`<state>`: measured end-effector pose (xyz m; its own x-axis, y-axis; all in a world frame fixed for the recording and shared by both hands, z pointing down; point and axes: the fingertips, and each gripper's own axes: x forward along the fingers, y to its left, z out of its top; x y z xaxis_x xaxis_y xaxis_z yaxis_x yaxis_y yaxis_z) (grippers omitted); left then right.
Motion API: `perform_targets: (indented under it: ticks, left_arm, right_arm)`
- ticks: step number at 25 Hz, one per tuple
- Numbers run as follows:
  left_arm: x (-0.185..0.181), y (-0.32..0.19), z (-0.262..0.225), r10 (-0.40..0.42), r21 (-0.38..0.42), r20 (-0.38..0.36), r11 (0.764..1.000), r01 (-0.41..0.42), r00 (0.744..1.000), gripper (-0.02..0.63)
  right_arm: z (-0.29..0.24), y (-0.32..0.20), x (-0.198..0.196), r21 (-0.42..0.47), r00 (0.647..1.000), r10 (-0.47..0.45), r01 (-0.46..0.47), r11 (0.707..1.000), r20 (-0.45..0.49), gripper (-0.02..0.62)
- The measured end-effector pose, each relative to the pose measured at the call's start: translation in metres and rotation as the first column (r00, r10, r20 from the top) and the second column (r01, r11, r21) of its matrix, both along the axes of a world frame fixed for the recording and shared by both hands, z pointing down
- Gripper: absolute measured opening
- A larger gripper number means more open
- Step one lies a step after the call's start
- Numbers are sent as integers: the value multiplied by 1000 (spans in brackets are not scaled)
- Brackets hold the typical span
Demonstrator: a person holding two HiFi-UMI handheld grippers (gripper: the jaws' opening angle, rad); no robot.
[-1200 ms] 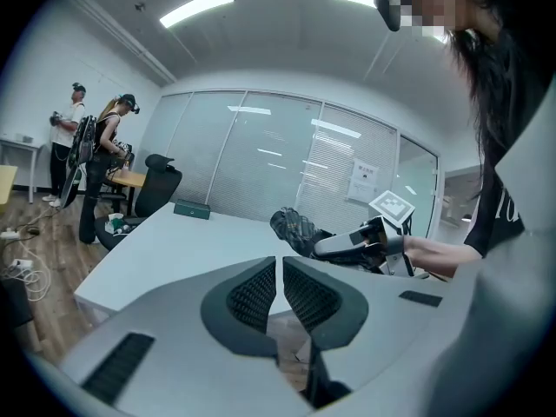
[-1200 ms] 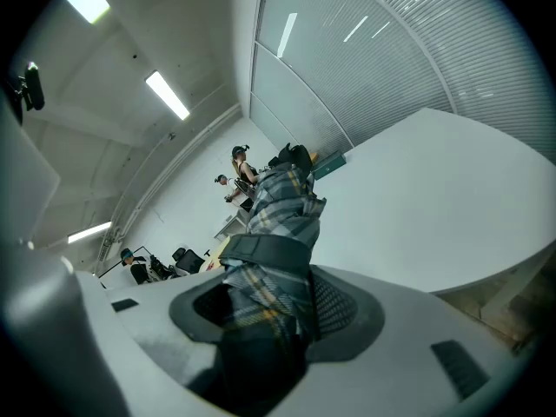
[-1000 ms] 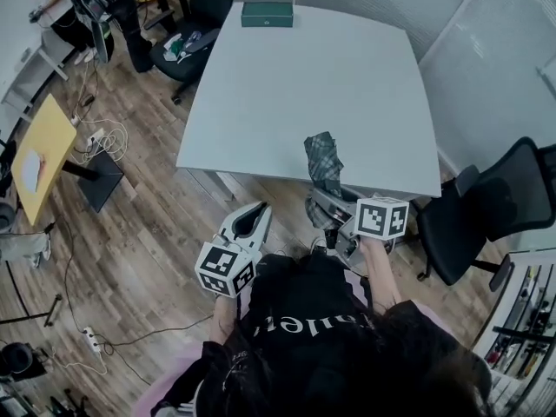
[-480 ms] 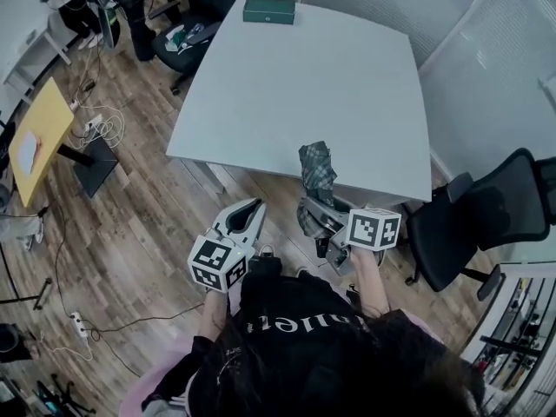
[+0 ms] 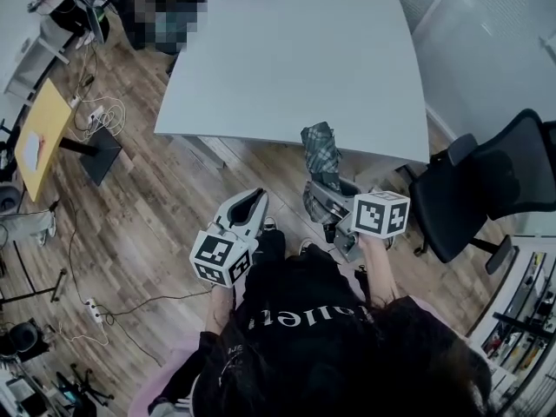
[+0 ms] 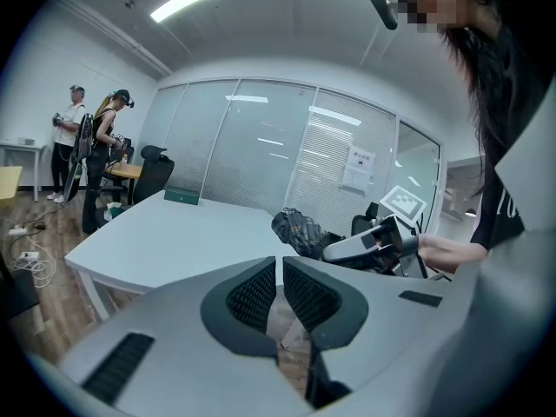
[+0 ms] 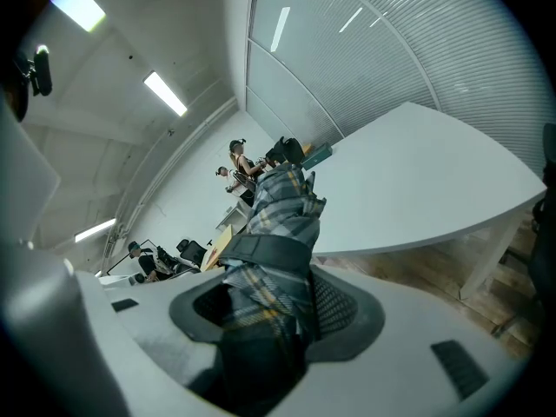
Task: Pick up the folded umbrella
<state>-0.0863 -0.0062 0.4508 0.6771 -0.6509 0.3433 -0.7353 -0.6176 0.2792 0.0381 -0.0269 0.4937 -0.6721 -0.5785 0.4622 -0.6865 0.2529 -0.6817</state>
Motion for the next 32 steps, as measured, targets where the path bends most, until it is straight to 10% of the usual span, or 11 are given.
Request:
perform_targets:
  ticks: [32]
  left_arm:
    - [50, 58, -13, -69, 67, 31, 996, 66, 997, 28]
  right_arm:
    - [-10, 46, 34, 47, 994, -103, 101, 994, 31, 224]
